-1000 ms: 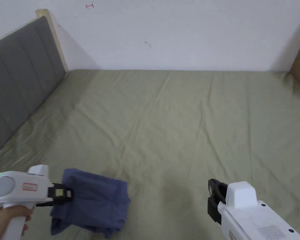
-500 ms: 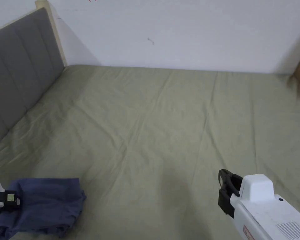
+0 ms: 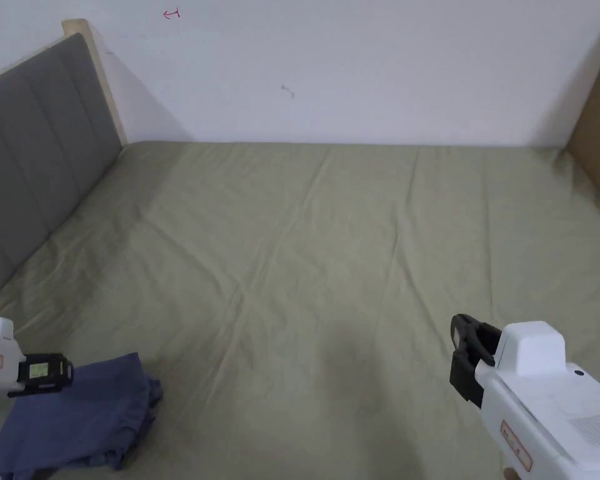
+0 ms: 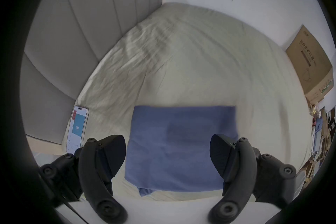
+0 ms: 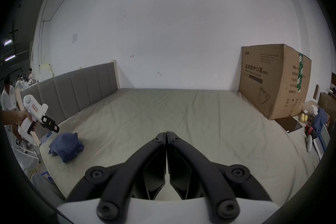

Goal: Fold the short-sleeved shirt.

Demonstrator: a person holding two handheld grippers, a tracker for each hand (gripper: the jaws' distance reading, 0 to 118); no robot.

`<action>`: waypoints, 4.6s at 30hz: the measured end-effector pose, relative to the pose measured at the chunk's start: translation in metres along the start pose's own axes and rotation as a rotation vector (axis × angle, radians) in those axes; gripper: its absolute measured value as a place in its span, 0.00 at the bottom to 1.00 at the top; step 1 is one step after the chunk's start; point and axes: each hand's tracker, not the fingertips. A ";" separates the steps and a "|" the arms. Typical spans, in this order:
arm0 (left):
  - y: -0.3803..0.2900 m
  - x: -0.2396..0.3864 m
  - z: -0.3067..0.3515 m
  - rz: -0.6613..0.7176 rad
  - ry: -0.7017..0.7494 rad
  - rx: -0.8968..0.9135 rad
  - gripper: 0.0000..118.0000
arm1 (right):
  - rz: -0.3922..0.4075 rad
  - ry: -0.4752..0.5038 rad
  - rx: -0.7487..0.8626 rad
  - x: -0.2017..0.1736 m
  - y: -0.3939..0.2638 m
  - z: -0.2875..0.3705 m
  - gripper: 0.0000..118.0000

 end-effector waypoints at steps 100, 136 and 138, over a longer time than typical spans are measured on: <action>-0.111 0.304 0.198 -0.229 -0.205 1.007 0.00 | 0.074 -0.261 0.283 0.060 0.093 0.118 0.00; -0.108 0.296 0.195 -0.174 -0.178 1.035 1.00 | 0.046 -0.255 0.301 0.059 0.089 0.122 1.00; -0.110 0.298 0.200 -0.173 -0.181 1.036 1.00 | 0.044 -0.254 0.301 0.059 0.089 0.122 1.00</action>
